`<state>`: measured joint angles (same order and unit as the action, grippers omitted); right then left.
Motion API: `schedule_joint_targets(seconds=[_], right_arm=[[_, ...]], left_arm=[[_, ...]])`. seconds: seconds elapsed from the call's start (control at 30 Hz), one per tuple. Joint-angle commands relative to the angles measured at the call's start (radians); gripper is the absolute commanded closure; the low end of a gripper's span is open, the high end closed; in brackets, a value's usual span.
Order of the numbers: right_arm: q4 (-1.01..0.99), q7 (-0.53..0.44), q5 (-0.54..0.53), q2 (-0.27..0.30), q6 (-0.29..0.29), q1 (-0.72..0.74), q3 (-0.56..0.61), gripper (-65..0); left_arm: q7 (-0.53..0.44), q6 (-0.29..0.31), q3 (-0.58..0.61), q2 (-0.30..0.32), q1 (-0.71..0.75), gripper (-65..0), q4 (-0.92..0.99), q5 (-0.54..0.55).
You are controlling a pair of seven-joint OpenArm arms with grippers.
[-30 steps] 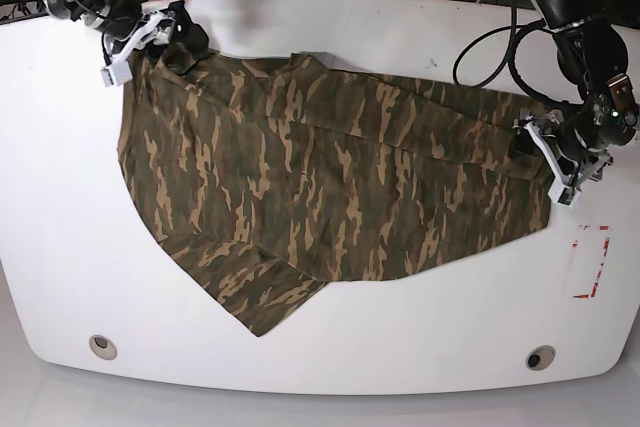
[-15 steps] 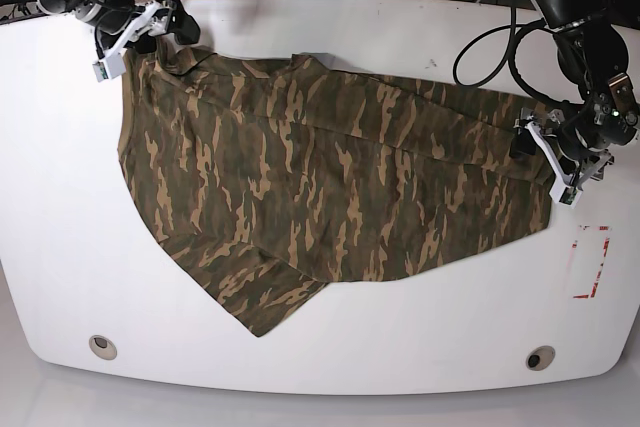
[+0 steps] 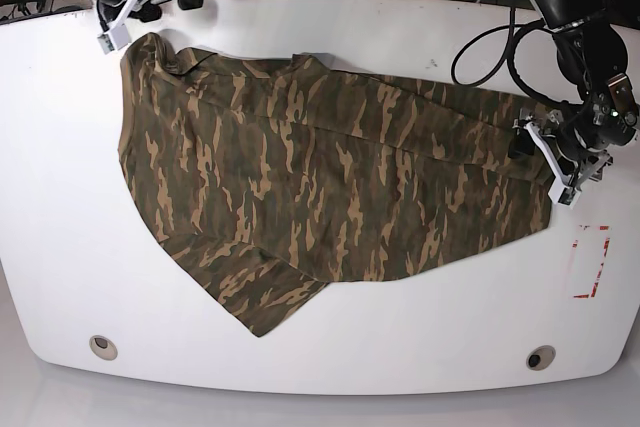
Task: Fold the T-shirt properly
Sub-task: 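Release the shirt with the right gripper and regrasp its edge nearby, then pull the held shirt edge with the right gripper away from the left gripper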
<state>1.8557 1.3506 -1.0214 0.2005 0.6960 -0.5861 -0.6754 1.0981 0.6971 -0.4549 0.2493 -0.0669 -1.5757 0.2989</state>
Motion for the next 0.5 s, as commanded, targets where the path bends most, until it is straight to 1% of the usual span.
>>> schedule_joint_targets(seconds=[0.0, 0.13, 0.2, 0.27, 0.4, 0.47], right_arm=[[-0.040, -0.018, -0.023, 0.012, 0.002, 0.033, 0.001, -55.5], [-0.166, -0.020, -0.023, 0.018, 0.002, 0.107, 0.001, -55.3], [-0.190, -0.020, -0.023, 0.026, 0.002, 0.142, -0.002, -55.3], [-0.193, -0.020, -0.023, 0.055, 0.002, 0.171, -0.013, -55.3], [-0.195, -0.020, -0.023, 0.083, 0.002, 0.213, -0.022, -55.3], [-0.195, -0.020, -0.023, 0.115, 0.002, 0.240, -0.023, -55.3]], left_arm=[[-0.020, 0.001, -0.002, 0.014, -0.015, -52.4, -0.016, 0.009], [-0.020, 0.001, -0.002, 0.014, -0.009, -52.4, -0.018, 0.009], [-0.020, 0.001, -0.002, 0.014, 0.000, -52.4, -0.021, 0.009], [-0.020, 0.001, -0.002, 0.014, 0.000, -52.2, -0.019, 0.009], [-0.022, 0.001, -0.002, 0.014, 0.003, -52.2, -0.013, 0.006], [-0.032, 0.001, -0.002, 0.012, 0.003, -52.2, 0.016, -0.023]])
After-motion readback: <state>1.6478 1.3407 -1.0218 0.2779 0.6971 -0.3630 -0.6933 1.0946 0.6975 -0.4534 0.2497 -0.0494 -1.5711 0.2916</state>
